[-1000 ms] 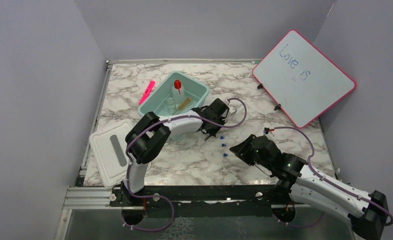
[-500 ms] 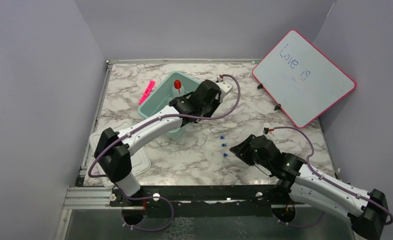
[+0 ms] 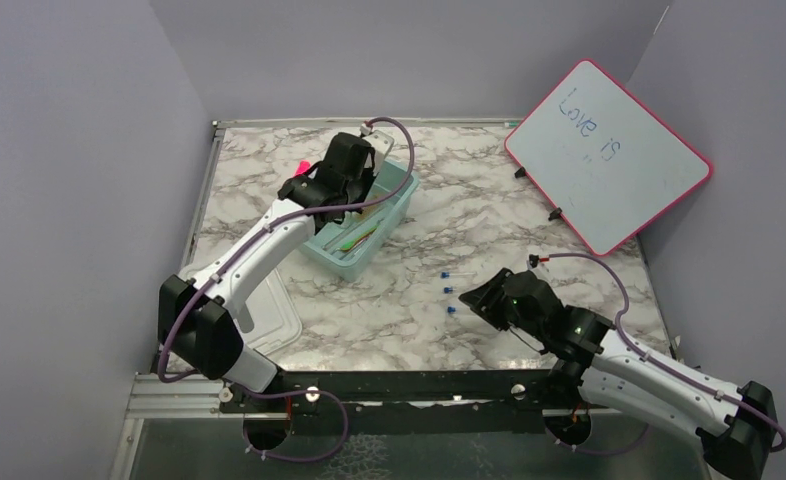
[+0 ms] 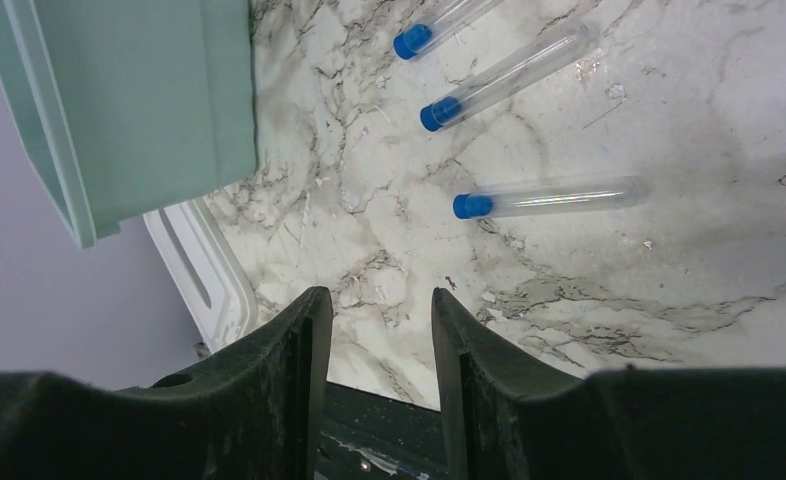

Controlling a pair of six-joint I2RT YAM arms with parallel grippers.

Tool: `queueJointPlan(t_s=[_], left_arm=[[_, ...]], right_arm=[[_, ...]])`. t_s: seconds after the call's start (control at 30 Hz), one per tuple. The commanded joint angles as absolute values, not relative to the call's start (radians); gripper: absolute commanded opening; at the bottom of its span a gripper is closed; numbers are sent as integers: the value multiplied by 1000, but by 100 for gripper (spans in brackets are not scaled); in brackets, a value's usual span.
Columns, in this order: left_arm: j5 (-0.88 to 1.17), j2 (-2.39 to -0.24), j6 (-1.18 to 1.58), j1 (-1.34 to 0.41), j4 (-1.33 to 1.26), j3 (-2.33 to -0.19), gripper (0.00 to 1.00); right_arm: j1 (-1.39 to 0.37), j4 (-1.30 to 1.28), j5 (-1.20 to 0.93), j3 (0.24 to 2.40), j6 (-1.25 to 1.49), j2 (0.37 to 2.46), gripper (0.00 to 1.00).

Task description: Organize the chemistry lab equipment

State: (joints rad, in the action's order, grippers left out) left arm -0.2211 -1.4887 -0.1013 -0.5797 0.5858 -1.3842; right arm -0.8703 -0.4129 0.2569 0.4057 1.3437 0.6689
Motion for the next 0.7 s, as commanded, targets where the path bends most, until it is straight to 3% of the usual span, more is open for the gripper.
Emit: queueJointPlan(t_s=[0.0, 0.5, 0.67], left_arm=[[-113, -1500, -133, -553, 612, -1356, 9], [150, -1754, -58, -468, 620, -1389, 12], [133, -1743, -43, -468, 620, -1394, 26]], right_arm=[[-868, -418, 288, 414, 1340, 647, 46], [-867, -411, 319, 380, 1322, 597, 47], [-868, -443, 348, 402, 1298, 617, 47]])
